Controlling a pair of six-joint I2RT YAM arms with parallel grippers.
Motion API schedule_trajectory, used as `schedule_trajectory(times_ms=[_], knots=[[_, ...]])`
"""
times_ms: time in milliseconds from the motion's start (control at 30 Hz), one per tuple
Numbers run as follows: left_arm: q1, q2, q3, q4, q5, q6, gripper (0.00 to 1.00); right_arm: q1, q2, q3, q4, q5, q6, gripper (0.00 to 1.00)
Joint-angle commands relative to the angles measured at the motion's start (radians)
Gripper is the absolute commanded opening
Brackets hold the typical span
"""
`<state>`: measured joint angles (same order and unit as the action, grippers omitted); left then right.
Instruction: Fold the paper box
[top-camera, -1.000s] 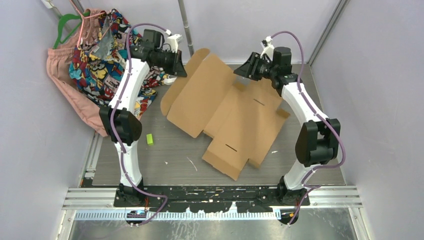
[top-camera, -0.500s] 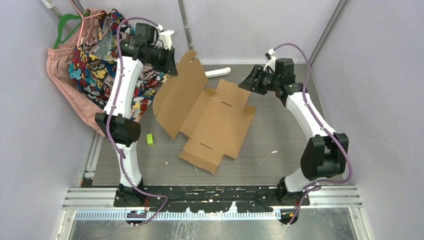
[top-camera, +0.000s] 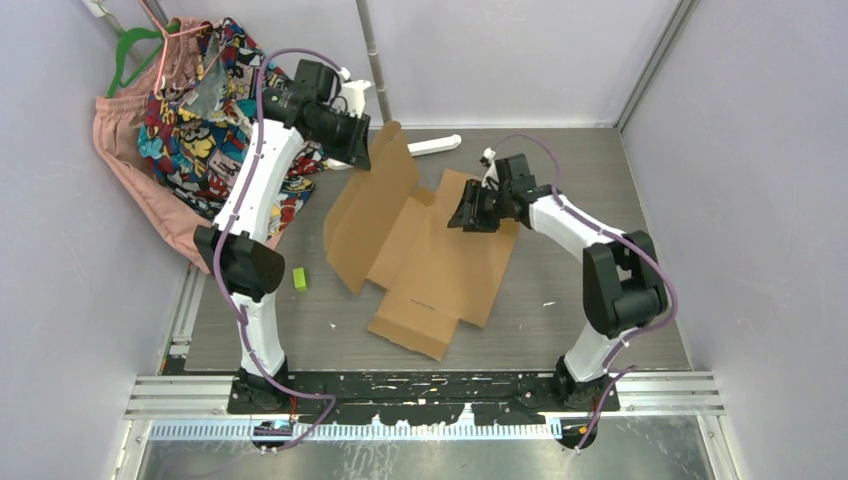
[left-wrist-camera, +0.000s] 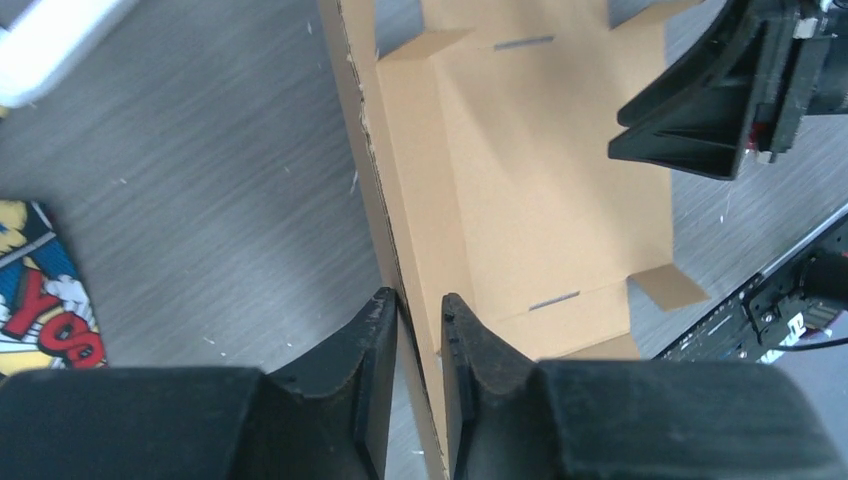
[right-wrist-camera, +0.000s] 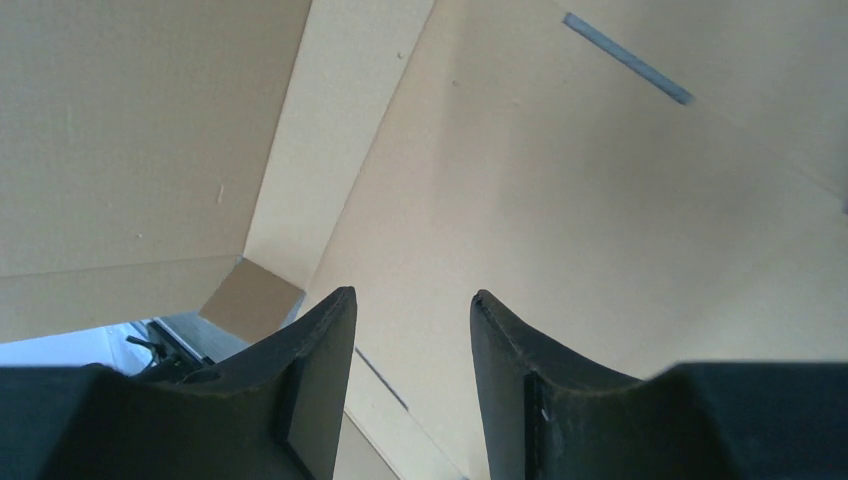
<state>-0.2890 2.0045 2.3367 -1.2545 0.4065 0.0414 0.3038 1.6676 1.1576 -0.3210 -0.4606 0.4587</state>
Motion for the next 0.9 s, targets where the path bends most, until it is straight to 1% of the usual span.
schedule_trajectory(times_ms=[0, 167, 233, 400, 500, 700, 867], knots=[[-0.026, -0.028, -0.067, 0.052, -0.041, 0.028, 0.27, 0.044, 0.081, 0.05, 0.043, 0.044, 0.025, 0.51], [-0.043, -0.018, -0.131, 0.077, -0.078, 0.035, 0.31, 0.068, 0.161, 0.035, 0.081, 0.056, 0.058, 0.49], [-0.045, -0.015, -0.147, 0.08, -0.081, 0.037, 0.34, 0.073, 0.172, 0.019, 0.101, 0.059, 0.067, 0.48], [-0.045, -0.025, -0.201, 0.11, -0.076, 0.036, 0.36, 0.083, 0.2, -0.001, 0.139, 0.064, 0.085, 0.47], [-0.045, -0.031, -0.241, 0.128, -0.073, 0.039, 0.4, 0.089, 0.215, -0.015, 0.166, 0.062, 0.098, 0.46], [-0.045, -0.055, -0.334, 0.181, -0.021, 0.035, 0.38, 0.097, 0.243, -0.044, 0.227, 0.053, 0.12, 0.45], [-0.045, -0.075, -0.385, 0.221, 0.071, 0.015, 0.36, 0.099, 0.263, -0.065, 0.27, 0.048, 0.134, 0.45]])
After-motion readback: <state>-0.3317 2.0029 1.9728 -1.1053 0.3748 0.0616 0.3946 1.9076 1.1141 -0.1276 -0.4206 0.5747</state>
